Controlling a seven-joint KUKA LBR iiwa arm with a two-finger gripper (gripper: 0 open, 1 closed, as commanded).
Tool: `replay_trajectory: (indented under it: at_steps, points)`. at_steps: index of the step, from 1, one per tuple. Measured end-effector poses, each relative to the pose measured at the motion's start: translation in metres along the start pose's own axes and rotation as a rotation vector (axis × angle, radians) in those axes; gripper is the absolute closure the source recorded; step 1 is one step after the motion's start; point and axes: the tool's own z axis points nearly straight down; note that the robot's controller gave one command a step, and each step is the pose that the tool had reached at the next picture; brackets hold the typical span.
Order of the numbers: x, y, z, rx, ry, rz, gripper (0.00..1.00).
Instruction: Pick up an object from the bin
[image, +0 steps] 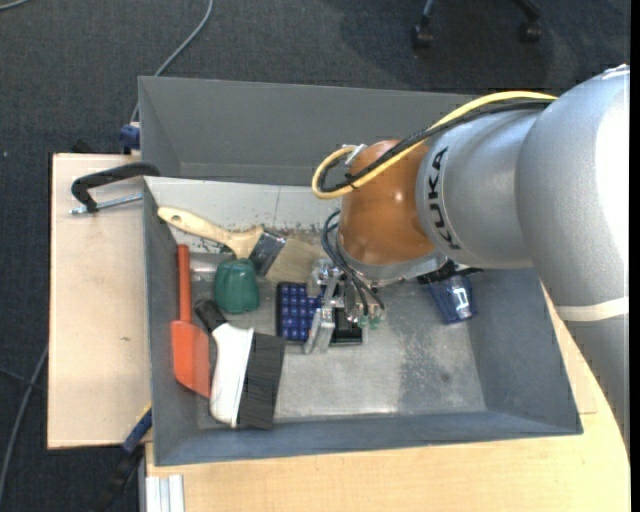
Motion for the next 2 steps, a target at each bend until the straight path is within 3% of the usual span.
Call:
replay_trajectory:
  at_steps: [2]
  points:
    - [0.0015, -0.0006, -0.0061, 0.001, 0.002, 0.000, 1.00]
